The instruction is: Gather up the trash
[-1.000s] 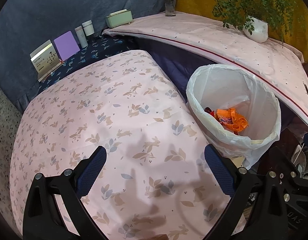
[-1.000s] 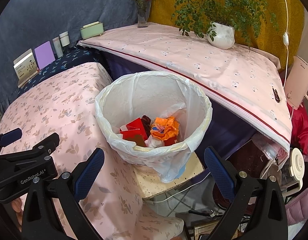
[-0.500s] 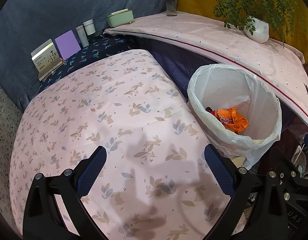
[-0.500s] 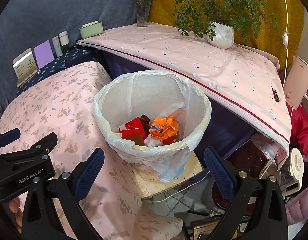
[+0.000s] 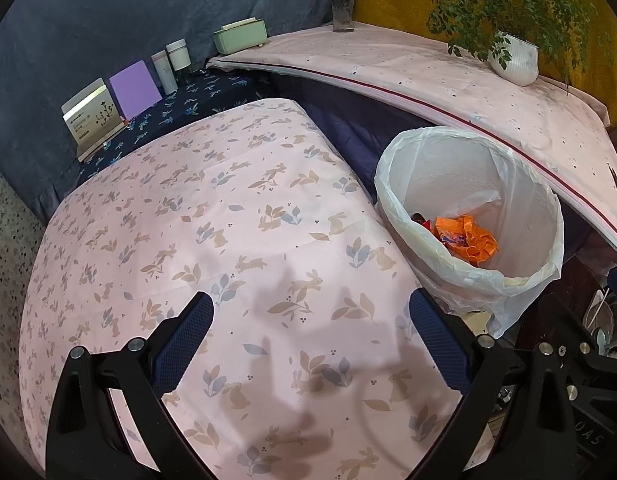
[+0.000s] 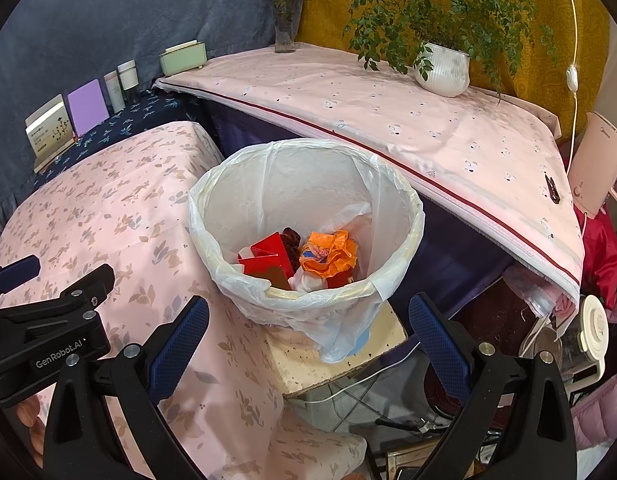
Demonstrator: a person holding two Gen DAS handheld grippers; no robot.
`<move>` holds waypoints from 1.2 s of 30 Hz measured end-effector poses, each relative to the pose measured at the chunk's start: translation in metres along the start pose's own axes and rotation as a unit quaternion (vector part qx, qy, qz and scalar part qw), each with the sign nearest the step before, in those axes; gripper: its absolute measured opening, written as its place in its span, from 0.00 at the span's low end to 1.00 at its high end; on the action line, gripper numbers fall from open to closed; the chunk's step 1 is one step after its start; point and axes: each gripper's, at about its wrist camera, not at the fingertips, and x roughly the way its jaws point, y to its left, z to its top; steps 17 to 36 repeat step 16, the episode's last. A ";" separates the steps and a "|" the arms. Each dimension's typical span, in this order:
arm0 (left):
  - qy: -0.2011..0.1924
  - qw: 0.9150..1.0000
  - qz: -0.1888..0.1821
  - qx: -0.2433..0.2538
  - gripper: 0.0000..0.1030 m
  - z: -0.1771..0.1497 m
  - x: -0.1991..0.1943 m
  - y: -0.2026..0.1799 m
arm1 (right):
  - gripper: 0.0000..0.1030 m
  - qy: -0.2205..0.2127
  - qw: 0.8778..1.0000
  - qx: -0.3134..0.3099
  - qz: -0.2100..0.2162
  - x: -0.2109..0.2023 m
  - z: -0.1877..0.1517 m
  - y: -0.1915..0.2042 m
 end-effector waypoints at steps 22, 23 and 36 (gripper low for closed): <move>-0.006 1.000 -0.005 0.002 0.91 -0.001 -0.002 -0.002 | 0.93 0.001 1.000 0.001 -0.003 0.001 -0.001 0.003; -0.006 1.000 -0.005 0.002 0.91 -0.001 -0.002 -0.002 | 0.93 0.001 1.000 0.001 -0.003 0.001 -0.001 0.003; -0.006 1.000 -0.005 0.002 0.91 -0.001 -0.002 -0.002 | 0.93 0.001 1.000 0.001 -0.003 0.001 -0.001 0.003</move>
